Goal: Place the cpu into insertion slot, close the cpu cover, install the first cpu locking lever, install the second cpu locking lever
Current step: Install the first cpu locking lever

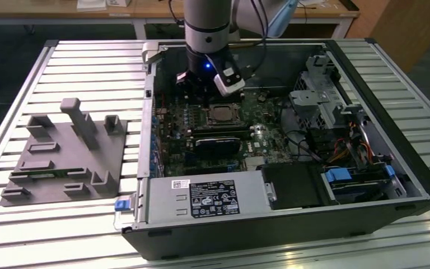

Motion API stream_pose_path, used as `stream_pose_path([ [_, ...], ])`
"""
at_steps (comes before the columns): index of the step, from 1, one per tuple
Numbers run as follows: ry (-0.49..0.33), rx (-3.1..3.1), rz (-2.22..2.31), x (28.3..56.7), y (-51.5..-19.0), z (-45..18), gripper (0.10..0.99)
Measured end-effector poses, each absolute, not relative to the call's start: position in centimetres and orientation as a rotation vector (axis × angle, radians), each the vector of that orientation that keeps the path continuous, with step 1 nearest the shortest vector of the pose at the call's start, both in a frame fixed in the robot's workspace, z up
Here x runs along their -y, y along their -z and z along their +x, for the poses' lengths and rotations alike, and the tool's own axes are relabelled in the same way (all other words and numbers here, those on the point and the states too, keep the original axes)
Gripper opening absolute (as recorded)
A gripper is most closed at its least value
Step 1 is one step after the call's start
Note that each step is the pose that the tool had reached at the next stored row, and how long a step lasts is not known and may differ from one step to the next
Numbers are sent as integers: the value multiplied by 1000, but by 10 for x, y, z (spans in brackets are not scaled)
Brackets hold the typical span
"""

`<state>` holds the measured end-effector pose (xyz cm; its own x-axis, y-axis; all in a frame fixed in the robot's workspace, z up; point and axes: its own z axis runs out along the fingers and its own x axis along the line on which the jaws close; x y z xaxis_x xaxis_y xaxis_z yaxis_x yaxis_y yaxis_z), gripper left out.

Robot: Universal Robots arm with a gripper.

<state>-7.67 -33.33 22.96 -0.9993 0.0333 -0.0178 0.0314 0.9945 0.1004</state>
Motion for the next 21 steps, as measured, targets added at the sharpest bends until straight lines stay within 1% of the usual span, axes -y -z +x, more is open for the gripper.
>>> stream_pose_path([
  [10,-156,-3118,50,333,-230,-92,106],
  [18,-158,-3115,50,333,-238,-95,106],
  [21,-198,-3111,50,333,-238,-97,106],
])
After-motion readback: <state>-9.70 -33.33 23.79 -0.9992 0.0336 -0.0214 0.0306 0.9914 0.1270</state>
